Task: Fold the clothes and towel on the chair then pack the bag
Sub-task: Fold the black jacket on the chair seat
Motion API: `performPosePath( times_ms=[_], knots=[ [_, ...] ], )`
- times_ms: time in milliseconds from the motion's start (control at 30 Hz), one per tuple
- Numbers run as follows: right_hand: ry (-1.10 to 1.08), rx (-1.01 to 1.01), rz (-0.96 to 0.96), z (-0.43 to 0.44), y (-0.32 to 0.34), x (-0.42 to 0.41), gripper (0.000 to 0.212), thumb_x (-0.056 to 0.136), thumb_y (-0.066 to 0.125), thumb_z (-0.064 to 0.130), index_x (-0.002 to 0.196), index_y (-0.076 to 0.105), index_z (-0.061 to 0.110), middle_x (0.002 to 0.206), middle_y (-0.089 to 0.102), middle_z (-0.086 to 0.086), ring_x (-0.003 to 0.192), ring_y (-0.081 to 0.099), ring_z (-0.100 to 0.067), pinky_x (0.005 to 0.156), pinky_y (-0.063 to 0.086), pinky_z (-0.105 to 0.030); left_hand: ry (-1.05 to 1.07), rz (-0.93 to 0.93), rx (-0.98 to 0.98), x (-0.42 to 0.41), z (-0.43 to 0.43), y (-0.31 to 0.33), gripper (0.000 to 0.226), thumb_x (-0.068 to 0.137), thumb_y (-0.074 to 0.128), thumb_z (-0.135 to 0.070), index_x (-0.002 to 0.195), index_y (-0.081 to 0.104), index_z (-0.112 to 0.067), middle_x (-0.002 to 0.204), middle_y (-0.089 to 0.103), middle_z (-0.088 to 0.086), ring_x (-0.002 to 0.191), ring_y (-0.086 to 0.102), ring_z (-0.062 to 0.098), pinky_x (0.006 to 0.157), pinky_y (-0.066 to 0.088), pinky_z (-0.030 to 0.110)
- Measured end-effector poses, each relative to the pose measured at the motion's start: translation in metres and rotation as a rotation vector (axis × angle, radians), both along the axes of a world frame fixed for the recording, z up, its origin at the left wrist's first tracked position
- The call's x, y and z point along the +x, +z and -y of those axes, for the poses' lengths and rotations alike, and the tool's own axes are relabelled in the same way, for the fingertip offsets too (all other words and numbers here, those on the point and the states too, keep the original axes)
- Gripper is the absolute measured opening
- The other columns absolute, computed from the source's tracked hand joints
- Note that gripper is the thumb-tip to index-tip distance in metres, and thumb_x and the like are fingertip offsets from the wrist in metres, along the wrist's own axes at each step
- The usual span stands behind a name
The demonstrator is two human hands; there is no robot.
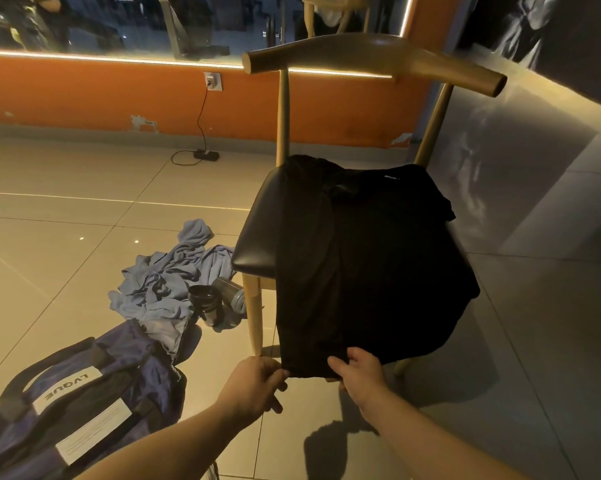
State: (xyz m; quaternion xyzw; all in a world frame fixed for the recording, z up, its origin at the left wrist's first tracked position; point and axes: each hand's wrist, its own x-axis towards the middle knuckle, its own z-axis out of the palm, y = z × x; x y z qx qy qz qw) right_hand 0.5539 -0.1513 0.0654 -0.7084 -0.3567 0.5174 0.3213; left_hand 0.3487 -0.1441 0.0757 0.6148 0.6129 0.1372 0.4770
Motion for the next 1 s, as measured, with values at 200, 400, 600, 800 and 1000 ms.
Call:
performPosePath(
  times_ms=[200, 400, 600, 800, 1000],
  knots=[
    [-0.085, -0.043, 0.055, 0.0, -0.008, -0.005, 0.014, 0.096, 0.069, 0.02, 0.087, 0.061, 0.013, 0.086, 0.066, -0.008, 0.079, 0.064, -0.02, 0.074, 0.054, -0.04, -0.069, -0.476, 0.242, 0.0, 0.01, 0.001, 0.037, 0.109, 0.036, -0.044, 0.084, 0.056, -0.025, 0.069, 0.055, -0.01, 0.057, 0.054, 0.01, 0.052, 0.031, 0.013],
    [-0.076, -0.111, 0.11, -0.003, -0.011, 0.003, 0.037, 0.094, 0.071, 0.028, 0.116, 0.061, 0.001, 0.083, 0.059, -0.004, 0.083, 0.062, -0.026, 0.08, 0.054, -0.04, -0.297, -0.668, 0.235, 0.002, -0.002, -0.005, 0.038, 0.109, 0.037, -0.039, 0.113, 0.067, -0.016, 0.079, 0.048, -0.007, 0.069, 0.046, 0.009, 0.065, 0.035, 0.021],
    [-0.19, -0.156, 0.174, -0.022, 0.004, 0.052, 0.052, 0.089, 0.075, 0.025, 0.135, 0.053, 0.011, 0.118, 0.061, -0.012, 0.107, 0.063, -0.032, 0.098, 0.054, -0.048, -0.212, -0.596, 0.21, 0.02, -0.031, 0.011, 0.03, 0.105, 0.049, -0.041, 0.12, 0.066, -0.021, 0.095, 0.056, -0.008, 0.082, 0.056, 0.009, 0.072, 0.046, 0.018],
    [-0.506, 0.032, 0.256, -0.034, 0.045, 0.121, 0.069, 0.082, 0.073, 0.015, 0.141, 0.037, 0.009, 0.136, 0.048, -0.018, 0.118, 0.055, -0.039, 0.101, 0.05, -0.051, -0.159, -0.423, 0.507, 0.094, -0.057, 0.054, 0.016, 0.102, 0.048, -0.042, 0.107, 0.06, -0.033, 0.098, 0.064, -0.014, 0.082, 0.061, 0.005, 0.071, 0.052, 0.02],
    [-0.418, 0.087, 0.165, -0.037, 0.065, 0.167, 0.051, 0.085, 0.072, 0.02, 0.131, 0.052, 0.016, 0.117, 0.064, -0.006, 0.101, 0.063, -0.027, 0.088, 0.054, -0.043, -0.165, -0.364, 0.695, 0.166, -0.073, 0.088, 0.031, 0.102, 0.052, -0.039, 0.13, 0.057, -0.029, 0.125, 0.056, -0.011, 0.11, 0.055, 0.008, 0.087, 0.047, 0.024]
  ],
)
